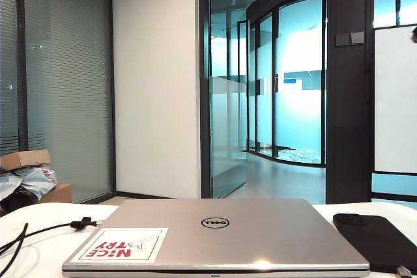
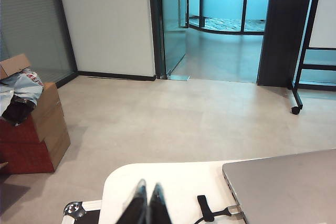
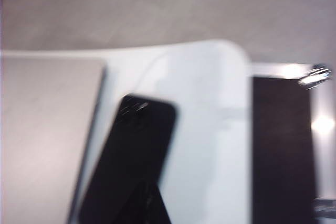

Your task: Pick up the charging cable and the phone, plug the charging cable into the charging port on the phone, and finally place them back on the table.

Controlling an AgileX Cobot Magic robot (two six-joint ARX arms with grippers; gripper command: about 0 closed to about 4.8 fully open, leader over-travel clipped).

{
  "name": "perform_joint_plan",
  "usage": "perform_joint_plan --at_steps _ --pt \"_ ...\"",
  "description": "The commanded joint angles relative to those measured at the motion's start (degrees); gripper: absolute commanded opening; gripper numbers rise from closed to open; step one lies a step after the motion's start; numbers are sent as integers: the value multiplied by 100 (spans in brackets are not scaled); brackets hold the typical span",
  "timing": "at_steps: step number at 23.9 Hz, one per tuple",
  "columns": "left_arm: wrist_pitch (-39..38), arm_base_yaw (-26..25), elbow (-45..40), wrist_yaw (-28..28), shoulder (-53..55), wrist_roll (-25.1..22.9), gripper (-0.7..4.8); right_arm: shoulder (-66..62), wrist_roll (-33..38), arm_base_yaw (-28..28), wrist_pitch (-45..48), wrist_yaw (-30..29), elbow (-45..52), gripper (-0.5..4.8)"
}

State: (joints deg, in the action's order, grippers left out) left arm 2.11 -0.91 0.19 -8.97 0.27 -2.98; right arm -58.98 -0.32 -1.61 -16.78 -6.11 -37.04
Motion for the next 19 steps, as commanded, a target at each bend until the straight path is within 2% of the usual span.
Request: perform_joint_plan --at_steps 1,4,7,12,19 --pt "57 -2 -2 -9 7 0 -5 527 -20 9 393 671 264 -1" --pt "57 -2 -2 -9 7 0 -6 1082 -223 9 610 1069 542 -1" --pt "57 -2 -2 -7 7 0 -6 1762 -334 7 1513 1331 1106 -1" --pt "55 -2 -2 -7 7 0 -6 2920 -332 9 3069 1373 2273 -1" --pt "57 -2 -2 -7 7 0 -5 4402 -323 7 2710 1397 3202 -1"
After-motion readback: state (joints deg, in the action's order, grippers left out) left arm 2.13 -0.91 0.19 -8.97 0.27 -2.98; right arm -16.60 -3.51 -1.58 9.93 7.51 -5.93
